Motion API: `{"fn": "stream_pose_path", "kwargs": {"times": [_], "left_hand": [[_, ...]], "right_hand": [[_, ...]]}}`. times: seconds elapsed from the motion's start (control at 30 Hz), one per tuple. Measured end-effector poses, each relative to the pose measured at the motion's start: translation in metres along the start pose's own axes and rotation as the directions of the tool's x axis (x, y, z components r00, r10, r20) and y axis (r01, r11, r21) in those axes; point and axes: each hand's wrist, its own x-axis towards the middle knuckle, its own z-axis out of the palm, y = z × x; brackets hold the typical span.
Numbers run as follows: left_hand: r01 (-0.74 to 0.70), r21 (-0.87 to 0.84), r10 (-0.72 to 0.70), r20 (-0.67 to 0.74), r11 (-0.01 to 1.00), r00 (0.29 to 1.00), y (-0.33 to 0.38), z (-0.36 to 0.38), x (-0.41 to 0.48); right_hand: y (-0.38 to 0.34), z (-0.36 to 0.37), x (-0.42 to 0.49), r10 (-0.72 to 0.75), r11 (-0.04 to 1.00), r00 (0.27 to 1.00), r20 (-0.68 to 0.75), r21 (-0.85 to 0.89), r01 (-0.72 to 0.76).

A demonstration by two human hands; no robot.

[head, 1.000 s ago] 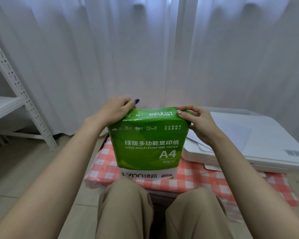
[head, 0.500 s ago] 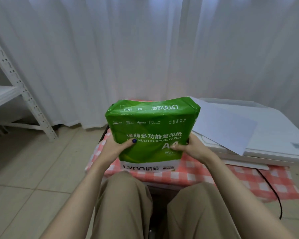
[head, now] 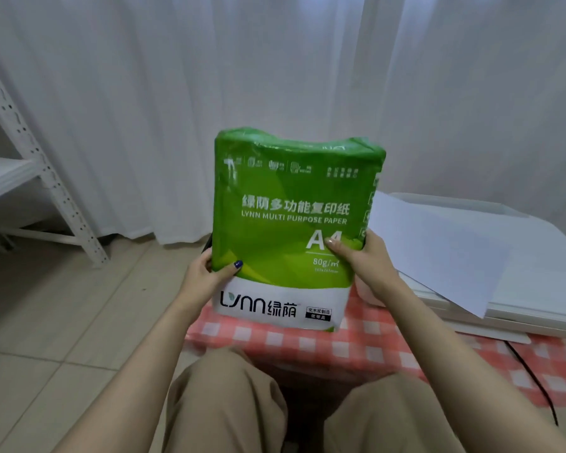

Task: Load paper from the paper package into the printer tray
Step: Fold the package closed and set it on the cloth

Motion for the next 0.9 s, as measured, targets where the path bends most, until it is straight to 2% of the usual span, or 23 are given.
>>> {"fn": "stream_pose_path", "kwargs": {"times": [0.07, 0.13, 0.3, 0.43, 0.63, 0.9], "left_hand": [[0.032, -0.047, -0.033, -0.028, 0.998, 0.999, 0.0, 0.0, 0.009], [0.09, -0.094, -0.094, -0.038, 0.992, 0.995, -0.006, 0.002, 0.013], [0.259, -0.212, -0.283, -0.09, 0.942, 0.955, -0.035, 0.008, 0.023], [0.325, -0.24, -0.362, -0.128, 0.915, 0.923, -0.044, 0.015, 0.037], [0.406, -0.209, -0.446, -0.206, 0.89, 0.871, -0.043, 0.019, 0.069], [0.398, -0.13, -0.417, -0.187, 0.908, 0.889, -0.056, 0.015, 0.106]], "right_hand": [[0.002, 0.013, 0.005, 0.041, 0.988, 0.997, -0.061, 0.149, -0.032], [0.008, 0.023, 0.008, 0.09, 0.974, 0.991, -0.102, 0.217, -0.066], [0.03, 0.038, 0.019, 0.221, 0.961, 0.965, -0.14, 0.201, -0.191], [0.044, 0.045, 0.035, 0.3, 0.94, 0.945, -0.131, 0.209, -0.27], [0.062, 0.057, 0.056, 0.237, 0.964, 0.96, -0.149, -0.085, -0.252], [0.071, 0.067, 0.082, 0.175, 0.982, 0.977, -0.118, -0.044, -0.181]]}}
